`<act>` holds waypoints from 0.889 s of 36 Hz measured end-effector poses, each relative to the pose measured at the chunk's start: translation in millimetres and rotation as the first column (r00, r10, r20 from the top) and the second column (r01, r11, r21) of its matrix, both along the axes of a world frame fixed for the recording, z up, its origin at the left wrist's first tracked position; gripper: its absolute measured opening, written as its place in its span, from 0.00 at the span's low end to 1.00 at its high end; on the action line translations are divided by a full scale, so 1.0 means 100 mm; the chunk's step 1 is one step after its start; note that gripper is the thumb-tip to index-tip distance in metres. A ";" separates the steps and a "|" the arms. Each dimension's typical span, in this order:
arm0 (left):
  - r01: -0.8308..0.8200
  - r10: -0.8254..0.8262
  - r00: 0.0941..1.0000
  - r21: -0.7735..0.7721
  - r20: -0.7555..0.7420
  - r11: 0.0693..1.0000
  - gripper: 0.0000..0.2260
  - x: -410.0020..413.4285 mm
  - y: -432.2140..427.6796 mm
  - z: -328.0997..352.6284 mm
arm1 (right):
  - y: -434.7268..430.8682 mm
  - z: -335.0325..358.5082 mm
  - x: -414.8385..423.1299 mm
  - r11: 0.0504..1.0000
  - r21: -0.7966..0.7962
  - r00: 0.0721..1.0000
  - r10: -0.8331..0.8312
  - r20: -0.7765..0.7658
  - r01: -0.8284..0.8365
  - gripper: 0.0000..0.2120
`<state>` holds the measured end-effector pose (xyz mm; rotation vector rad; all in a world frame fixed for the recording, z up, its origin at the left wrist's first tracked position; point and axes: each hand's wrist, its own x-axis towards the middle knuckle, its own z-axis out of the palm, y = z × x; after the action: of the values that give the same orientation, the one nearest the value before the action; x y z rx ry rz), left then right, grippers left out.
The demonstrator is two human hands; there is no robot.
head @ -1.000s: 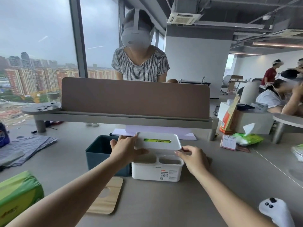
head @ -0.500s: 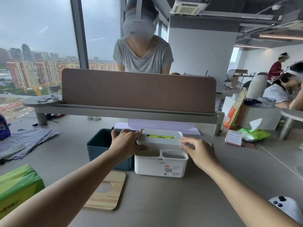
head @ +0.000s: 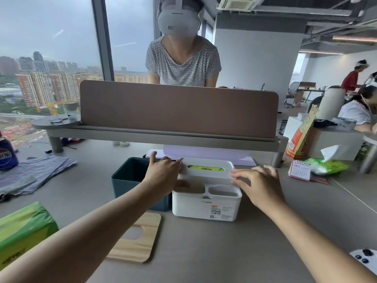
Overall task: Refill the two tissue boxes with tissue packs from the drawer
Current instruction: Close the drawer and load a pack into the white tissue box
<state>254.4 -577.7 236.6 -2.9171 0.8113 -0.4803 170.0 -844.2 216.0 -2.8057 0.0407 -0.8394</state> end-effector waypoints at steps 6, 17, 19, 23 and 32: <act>-0.006 0.006 1.000 0.028 0.007 1.000 0.36 0.00 -0.02 -0.02 | -0.01 -0.02 0.00 1.000 -0.011 0.999 0.021 0.036 -0.021 0.09; 0.252 -0.293 0.951 -0.299 -0.101 0.920 0.24 -0.16 0.03 0.05 | 0.03 0.00 -0.05 0.995 0.038 0.996 0.088 0.000 -0.088 0.11; 0.245 -0.310 0.938 -0.339 -0.154 0.908 0.24 -0.22 0.05 0.04 | 0.03 0.01 -0.08 0.989 0.093 0.991 0.121 -0.054 -0.115 0.20; 0.219 -0.286 0.942 -0.326 -0.174 0.920 0.28 -0.24 0.05 0.05 | 0.01 0.04 -0.15 0.983 0.090 0.959 0.178 -0.222 -0.162 0.39; 0.179 -0.260 0.934 -0.306 -0.246 0.935 0.36 -0.28 0.05 0.10 | 0.01 0.04 -0.18 0.968 0.160 0.936 0.231 -0.265 -0.194 0.39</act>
<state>226.7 -572.9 246.1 -3.2196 1.2136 -0.2030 151.8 -843.1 220.0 -2.7180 -0.1563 -0.3699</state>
